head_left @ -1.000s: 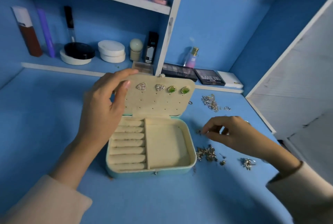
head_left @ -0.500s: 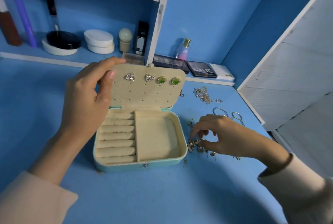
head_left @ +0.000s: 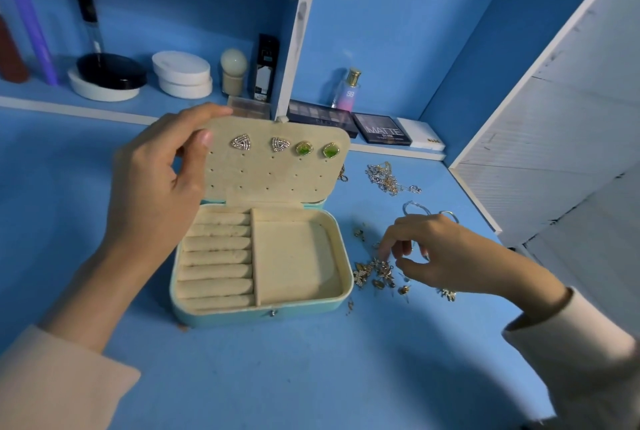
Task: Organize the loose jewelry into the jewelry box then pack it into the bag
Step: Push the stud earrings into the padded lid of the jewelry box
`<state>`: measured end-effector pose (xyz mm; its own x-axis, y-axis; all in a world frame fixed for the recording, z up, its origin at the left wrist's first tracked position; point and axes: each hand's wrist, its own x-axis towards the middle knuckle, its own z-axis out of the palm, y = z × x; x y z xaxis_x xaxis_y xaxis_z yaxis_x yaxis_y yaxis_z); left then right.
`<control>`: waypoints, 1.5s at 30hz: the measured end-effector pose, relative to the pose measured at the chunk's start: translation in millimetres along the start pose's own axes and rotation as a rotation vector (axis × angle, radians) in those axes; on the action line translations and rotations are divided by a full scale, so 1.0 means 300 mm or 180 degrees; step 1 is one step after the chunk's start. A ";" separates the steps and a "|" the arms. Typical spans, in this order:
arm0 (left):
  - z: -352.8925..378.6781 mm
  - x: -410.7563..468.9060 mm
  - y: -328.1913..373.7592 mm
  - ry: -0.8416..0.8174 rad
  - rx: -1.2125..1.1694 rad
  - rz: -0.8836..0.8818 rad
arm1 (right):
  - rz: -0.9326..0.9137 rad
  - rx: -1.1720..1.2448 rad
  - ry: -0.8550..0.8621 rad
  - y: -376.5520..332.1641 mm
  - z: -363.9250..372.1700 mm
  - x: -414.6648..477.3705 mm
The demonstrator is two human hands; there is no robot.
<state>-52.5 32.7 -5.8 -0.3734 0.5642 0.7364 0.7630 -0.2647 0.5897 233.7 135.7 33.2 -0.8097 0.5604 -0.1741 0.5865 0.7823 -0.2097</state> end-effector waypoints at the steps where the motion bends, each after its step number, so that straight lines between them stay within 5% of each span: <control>1: 0.000 0.000 -0.001 0.0003 0.0004 -0.0005 | -0.0012 0.0052 -0.0020 0.000 -0.002 -0.003; 25: 0.005 0.002 -0.006 0.0067 -0.0093 -0.0090 | -0.0212 -0.0047 -0.0097 -0.013 0.034 -0.015; 45: 0.004 0.001 -0.007 0.0042 -0.0107 -0.0098 | 0.0045 0.0133 0.0718 0.022 0.054 0.001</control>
<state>-53.5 34.3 -7.2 -0.4037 0.5622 0.7218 0.7329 -0.2736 0.6229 237.5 136.6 16.2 -0.7823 0.6215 0.0413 0.5943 0.7646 -0.2493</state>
